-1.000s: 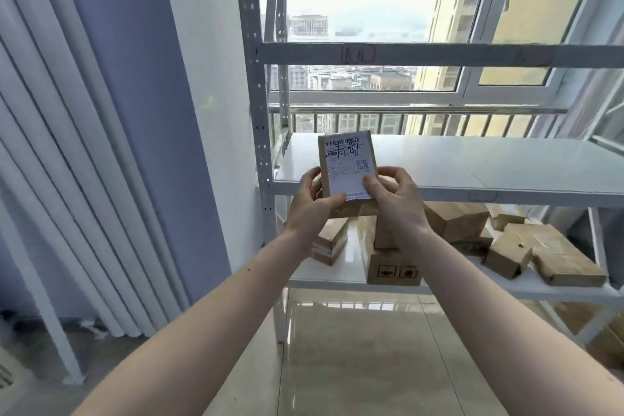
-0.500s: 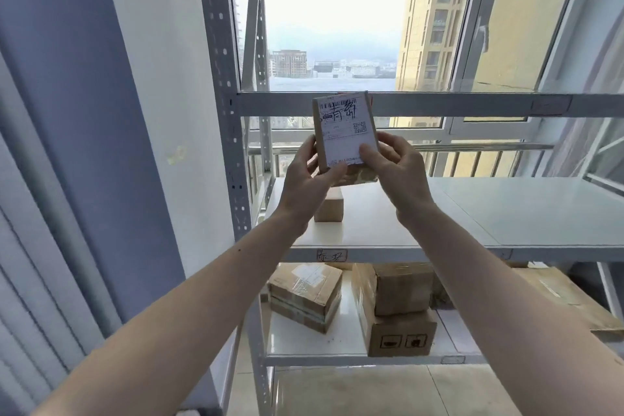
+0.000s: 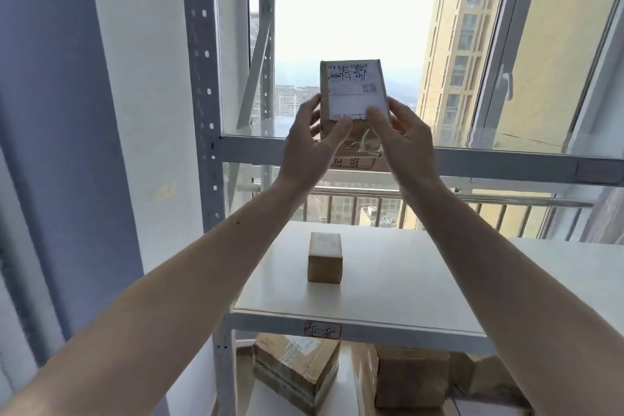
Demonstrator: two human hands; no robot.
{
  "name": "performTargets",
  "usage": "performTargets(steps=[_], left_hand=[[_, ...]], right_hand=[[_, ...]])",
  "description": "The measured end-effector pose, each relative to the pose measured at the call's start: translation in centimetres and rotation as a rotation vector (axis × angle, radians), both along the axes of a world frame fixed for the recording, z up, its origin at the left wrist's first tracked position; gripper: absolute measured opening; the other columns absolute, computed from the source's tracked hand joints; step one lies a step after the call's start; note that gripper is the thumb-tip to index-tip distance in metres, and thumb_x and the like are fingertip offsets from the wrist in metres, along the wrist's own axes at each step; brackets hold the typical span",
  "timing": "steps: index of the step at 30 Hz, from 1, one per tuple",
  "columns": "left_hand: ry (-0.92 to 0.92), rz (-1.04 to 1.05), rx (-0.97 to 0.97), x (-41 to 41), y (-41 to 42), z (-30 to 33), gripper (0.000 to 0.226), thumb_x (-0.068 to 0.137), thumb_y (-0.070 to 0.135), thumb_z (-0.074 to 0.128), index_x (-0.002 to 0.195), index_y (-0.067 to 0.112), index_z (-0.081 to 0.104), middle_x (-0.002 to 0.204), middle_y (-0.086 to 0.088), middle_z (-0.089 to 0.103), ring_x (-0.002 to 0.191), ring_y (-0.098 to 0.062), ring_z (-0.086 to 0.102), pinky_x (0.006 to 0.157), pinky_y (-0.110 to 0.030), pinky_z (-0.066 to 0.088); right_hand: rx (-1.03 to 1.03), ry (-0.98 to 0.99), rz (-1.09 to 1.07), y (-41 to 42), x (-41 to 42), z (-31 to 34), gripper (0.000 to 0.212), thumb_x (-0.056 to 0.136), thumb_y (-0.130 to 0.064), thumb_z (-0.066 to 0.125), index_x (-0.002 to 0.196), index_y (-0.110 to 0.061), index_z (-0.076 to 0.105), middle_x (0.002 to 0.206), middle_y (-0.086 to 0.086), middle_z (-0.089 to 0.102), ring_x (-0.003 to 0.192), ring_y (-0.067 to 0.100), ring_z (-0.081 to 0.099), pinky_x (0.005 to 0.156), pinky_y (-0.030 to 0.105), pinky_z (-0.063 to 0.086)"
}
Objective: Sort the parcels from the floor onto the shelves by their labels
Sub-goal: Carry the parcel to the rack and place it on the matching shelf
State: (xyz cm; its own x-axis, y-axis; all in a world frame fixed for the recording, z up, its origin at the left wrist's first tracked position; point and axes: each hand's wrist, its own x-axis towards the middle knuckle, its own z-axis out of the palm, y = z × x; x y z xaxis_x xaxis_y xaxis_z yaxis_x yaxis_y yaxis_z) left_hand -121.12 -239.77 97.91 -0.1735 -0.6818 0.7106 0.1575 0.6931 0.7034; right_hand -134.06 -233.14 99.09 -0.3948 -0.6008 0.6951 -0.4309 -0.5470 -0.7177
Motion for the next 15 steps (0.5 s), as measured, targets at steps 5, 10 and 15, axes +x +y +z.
performTargets(steps=[5,10,15], left_hand=[[-0.029,0.107,-0.040,-2.2,-2.4,1.2,0.054,0.092,0.036,0.063,0.142,0.022,0.048,0.107,0.014,0.064,0.087,0.010,0.064,0.065,-0.009,0.053],[-0.107,0.209,-0.090,-3.5,-4.9,1.0,0.052,0.091,0.035,0.066,0.138,0.020,0.051,0.097,0.018,0.063,0.079,0.019,0.062,0.060,-0.006,0.050],[-0.243,0.295,-0.118,-4.0,-6.5,1.2,0.062,0.084,0.051,0.064,0.138,0.022,0.052,0.115,-0.006,0.067,0.101,-0.022,0.065,0.088,-0.043,0.056]], right_hand=[[0.008,0.003,-0.017,-3.4,-2.0,1.4,0.039,0.088,-0.052,0.058,0.118,-0.027,0.066,0.091,0.000,0.076,0.079,0.015,0.075,0.078,0.046,0.061],[0.095,-0.041,-0.068,-6.3,-3.8,1.7,0.082,0.076,-0.071,0.055,0.134,-0.014,0.059,0.093,0.006,0.075,0.092,0.026,0.072,0.089,0.049,0.056],[0.114,0.013,-0.160,-7.7,-4.7,1.4,0.070,0.079,-0.073,0.052,0.121,-0.019,0.068,0.073,-0.005,0.074,0.082,0.012,0.071,0.089,0.045,0.056]])
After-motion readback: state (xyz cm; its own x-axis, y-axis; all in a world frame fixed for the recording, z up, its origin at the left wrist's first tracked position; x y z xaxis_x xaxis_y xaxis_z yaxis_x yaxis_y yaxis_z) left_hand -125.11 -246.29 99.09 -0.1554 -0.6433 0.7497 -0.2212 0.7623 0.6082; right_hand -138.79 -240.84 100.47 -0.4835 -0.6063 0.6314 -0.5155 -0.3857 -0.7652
